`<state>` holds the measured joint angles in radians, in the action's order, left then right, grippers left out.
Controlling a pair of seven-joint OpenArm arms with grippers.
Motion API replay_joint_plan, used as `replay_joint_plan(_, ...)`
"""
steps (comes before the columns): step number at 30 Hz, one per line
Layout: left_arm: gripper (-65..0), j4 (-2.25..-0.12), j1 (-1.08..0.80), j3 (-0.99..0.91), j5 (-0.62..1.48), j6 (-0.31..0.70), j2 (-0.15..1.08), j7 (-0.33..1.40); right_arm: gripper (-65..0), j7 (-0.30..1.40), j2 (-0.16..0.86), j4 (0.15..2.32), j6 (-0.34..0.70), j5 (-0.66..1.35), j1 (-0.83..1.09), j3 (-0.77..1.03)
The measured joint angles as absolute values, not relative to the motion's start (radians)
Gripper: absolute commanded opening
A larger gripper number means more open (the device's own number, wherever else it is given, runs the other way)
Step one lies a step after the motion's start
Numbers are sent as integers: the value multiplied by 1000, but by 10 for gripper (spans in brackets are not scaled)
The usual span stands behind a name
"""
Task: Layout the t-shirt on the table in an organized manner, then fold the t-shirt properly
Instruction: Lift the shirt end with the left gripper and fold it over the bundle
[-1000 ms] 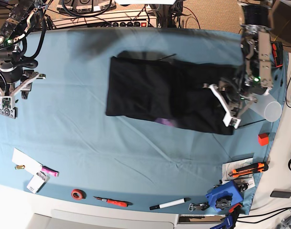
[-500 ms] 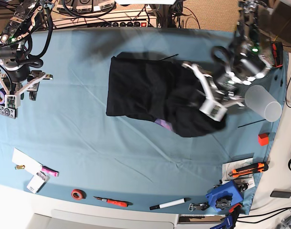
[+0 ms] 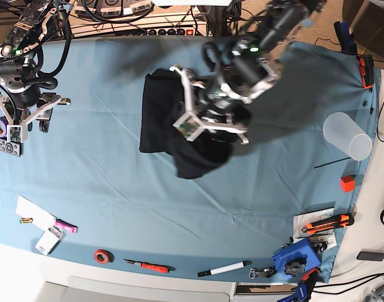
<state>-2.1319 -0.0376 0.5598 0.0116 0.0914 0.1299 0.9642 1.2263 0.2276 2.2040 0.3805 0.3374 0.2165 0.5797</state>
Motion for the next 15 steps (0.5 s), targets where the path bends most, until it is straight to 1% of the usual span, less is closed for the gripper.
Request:
replay_joint_plan(6,-650,-1918,24,640,-145,89,56,1011,-412,1227,228,2204,381,337,216,580)
replay_joint_plan(10,-650,-1882,44,673,-154,86,14,1015,-412,1226,228,2204,381,338,216,580)
replay_joint_plan(11,-616,-1882,46,681,-157,86,6,1000,-412,1226,228,2204,381,338,216,580)
replay_joint_plan(13,-474,-1882,49,696,-155,86,-12,962,-412,1226,228,2204,381,337,216,580)
replay_joint_plan(14,-423,-1882,51,704,-153,89,-22,949,-412,1226,228,2204,381,338,216,580)
replay_joint_plan(15,-395,-1882,54,709,-152,89,-33,939,-412,1226,228,2204,381,338,216,580)
